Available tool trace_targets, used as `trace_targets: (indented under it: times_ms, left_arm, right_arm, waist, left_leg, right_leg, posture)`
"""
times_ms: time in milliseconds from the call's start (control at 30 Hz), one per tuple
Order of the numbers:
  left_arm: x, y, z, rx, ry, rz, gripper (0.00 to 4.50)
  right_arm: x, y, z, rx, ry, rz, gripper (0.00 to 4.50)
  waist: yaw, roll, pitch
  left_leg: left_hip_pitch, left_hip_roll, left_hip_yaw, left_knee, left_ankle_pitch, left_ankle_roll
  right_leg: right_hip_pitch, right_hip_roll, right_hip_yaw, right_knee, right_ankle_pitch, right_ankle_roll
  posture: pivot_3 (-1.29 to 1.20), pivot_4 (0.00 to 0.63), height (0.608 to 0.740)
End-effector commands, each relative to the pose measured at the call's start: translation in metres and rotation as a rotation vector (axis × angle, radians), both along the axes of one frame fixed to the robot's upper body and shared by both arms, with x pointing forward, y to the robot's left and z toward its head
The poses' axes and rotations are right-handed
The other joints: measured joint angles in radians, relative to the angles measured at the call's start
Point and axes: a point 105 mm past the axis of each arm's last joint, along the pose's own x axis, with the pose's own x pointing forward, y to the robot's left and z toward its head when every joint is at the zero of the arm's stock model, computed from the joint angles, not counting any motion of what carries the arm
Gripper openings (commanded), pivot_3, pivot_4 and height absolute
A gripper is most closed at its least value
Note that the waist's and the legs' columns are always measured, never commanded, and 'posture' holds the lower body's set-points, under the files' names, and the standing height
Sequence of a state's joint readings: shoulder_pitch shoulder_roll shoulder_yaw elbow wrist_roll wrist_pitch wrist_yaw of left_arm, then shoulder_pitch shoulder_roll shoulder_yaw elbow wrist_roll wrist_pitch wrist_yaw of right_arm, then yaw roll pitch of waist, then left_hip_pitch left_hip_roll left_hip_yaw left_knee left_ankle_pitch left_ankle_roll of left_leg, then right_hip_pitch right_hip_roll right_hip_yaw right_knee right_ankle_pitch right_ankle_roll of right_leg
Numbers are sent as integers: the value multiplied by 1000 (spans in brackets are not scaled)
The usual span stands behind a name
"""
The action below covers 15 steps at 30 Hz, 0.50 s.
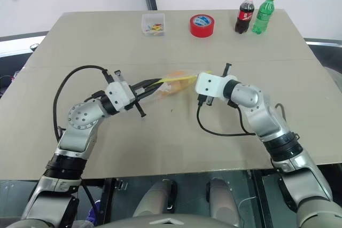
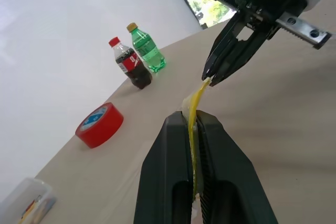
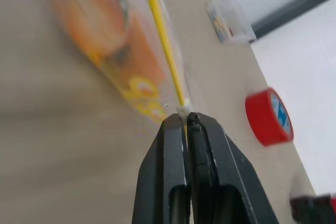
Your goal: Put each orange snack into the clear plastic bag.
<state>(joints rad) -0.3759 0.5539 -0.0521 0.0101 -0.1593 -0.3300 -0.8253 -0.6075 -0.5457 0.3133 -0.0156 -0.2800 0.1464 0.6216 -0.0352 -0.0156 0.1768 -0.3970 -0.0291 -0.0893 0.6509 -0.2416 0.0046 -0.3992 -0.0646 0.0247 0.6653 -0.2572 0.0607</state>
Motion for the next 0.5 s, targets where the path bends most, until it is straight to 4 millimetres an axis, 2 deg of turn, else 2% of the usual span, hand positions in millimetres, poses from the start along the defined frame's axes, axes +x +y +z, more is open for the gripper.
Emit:
trace_targets:
  times_ms: [33,133,233,367,500]
  left_arm:
    - [-2,12,28,-25,-102,6,0]
    - [2,16,33,-19,-113,19,0]
    - [8,19,38,-16,-125,39,0]
    - [31,21,40,30,-143,105,0]
    - [50,17,56,10,-145,116,0]
  right_arm:
    - [19,-47,21,-7,-75,-176,46]
    - [22,-62,30,-17,-103,-214,46]
    - [23,-66,44,7,-130,-222,46]
    - [23,-65,71,63,-179,-229,46]
    - [26,-72,91,67,-240,-259,46]
  waist:
    - [0,0,0]
    - [1,0,0]
    - [2,0,0]
    - [-2,0,0]
    - [-2,0,0]
  left_leg:
    - [0,0,0,0,0,0]
    - [0,0,0,0,0,0]
    - [-1,0,0,0,0,0]
    - [-1,0,0,0,0,0]
    - [-1,-1,1,0,0,0]
  right_leg:
    - [0,0,0,0,0,0]
    - [0,0,0,-1,0,0]
    - [0,0,0,-1,0,0]
    - [0,0,0,-1,0,0]
    - [0,0,-1,-1,0,0]
  posture:
    - [0,150,740]
    - [0,150,740]
    - [0,150,740]
    - [0,150,740]
    - [0,150,740]
